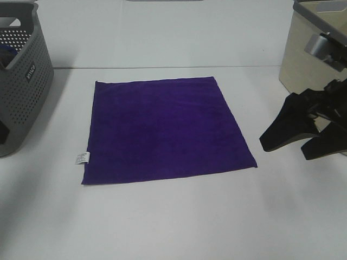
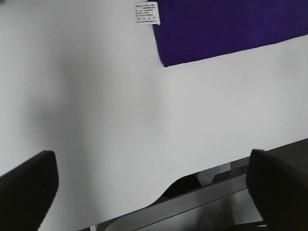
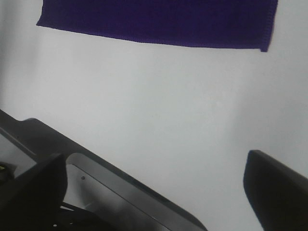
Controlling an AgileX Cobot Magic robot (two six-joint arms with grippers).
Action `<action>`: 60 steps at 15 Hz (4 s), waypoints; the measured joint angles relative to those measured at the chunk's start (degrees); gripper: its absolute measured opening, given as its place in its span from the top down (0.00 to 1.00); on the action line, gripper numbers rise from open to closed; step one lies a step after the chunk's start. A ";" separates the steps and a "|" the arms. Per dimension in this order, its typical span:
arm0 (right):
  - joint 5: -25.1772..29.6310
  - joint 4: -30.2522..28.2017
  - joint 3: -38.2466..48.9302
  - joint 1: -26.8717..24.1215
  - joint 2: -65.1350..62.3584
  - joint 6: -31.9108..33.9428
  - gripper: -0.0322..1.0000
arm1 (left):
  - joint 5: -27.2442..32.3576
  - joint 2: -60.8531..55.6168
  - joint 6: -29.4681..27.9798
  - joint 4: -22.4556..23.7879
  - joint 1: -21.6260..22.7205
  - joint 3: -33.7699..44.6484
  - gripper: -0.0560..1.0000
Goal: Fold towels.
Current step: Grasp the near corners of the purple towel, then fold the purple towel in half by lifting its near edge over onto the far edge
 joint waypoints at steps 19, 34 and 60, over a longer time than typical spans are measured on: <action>-6.53 -7.73 -22.00 3.21 31.17 3.72 0.04 | -17.42 34.72 -0.34 -3.84 -10.37 -12.66 0.01; -9.22 -5.56 -22.63 3.21 35.98 3.61 0.08 | -17.93 42.23 3.55 -9.51 -13.98 -14.32 0.01; 0.11 -5.67 -22.52 13.69 31.63 17.30 0.94 | -4.13 47.73 -6.70 6.02 -24.92 -26.01 0.94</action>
